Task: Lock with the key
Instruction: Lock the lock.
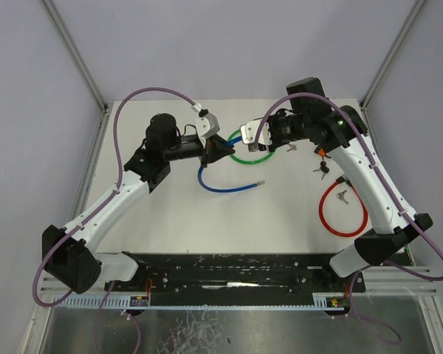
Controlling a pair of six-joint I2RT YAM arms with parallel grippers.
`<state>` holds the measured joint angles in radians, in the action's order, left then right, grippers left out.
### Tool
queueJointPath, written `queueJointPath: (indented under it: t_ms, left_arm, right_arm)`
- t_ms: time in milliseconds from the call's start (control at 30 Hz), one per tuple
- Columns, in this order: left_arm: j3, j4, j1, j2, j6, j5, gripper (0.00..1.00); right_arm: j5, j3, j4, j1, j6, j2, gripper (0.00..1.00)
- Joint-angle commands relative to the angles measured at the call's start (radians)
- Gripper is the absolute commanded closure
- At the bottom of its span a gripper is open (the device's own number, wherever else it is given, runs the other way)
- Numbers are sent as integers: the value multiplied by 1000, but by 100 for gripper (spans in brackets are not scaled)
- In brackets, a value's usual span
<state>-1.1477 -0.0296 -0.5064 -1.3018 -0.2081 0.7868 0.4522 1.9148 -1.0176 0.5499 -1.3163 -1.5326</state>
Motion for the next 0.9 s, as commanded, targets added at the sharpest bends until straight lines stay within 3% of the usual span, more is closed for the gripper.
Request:
queueJointPath:
  t_ms: [0, 167, 267, 433, 633, 867]
  left_arm:
    - [-9, -47, -18, 25, -38, -23, 85]
    - [98, -215, -51, 120, -132, -188, 37]
    - [202, -358, -70, 198, -244, -227, 25]
    - [233, -309, -123, 234, -387, -243, 24]
    - [218, -143, -273, 204, -575, -467, 32]
    - [164, -42, -294, 126, -613, -653, 45]
  right_arm:
    - [-17, 40, -10, 9, 19, 26, 94]
    - [32, 113, -137, 8, 103, -10, 98]
    - [50, 190, -215, 7, 197, -64, 99]
    - [75, 266, -311, 8, 336, -154, 99]
    - [108, 313, -375, 8, 393, -235, 100]
    - [132, 334, -393, 7, 394, -255, 100]
